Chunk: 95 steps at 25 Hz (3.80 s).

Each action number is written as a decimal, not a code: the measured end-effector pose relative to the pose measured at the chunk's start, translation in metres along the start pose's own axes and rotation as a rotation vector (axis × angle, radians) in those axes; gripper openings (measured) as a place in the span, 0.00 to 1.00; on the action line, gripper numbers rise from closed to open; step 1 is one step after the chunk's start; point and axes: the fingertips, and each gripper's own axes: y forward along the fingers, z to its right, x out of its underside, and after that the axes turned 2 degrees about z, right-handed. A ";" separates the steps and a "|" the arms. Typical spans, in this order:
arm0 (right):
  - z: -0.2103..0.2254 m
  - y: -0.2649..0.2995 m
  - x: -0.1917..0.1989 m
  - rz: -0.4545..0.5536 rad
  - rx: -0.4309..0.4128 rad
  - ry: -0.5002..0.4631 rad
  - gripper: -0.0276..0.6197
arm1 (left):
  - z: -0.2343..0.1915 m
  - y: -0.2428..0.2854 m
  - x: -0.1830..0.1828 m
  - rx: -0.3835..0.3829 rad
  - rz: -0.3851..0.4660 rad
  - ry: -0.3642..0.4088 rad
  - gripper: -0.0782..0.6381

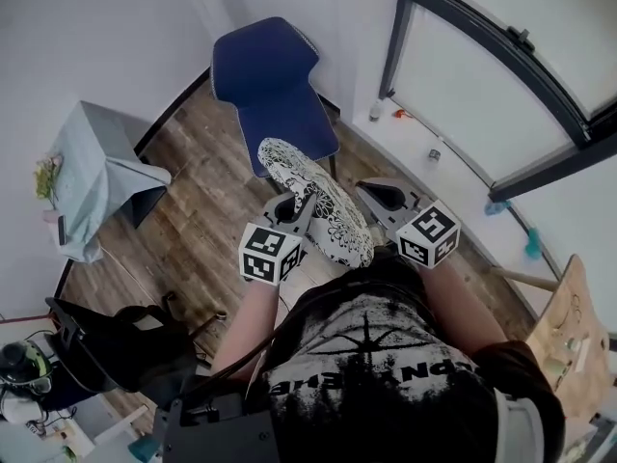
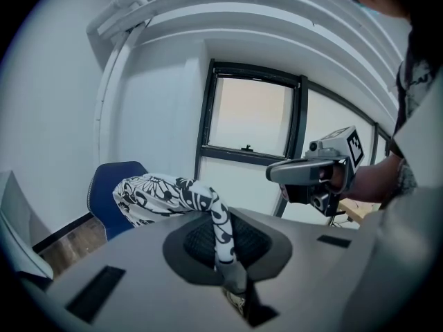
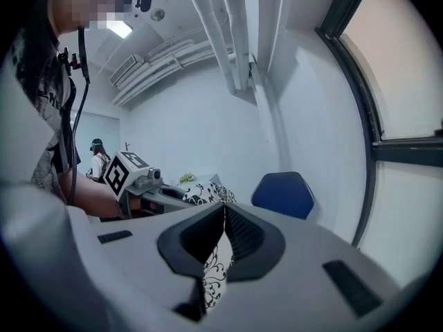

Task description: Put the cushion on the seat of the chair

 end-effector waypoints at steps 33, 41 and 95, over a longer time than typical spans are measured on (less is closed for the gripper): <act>0.180 0.072 -0.046 -0.072 -0.267 -0.007 0.07 | -0.082 0.150 -0.077 -0.253 0.002 -0.092 0.15; 0.189 0.097 -0.047 -0.082 -0.243 0.004 0.07 | -0.112 0.167 -0.080 -0.204 -0.008 -0.094 0.15; 0.316 0.279 0.069 -0.309 0.088 0.270 0.07 | -0.368 0.316 0.087 -0.003 -0.305 -0.291 0.15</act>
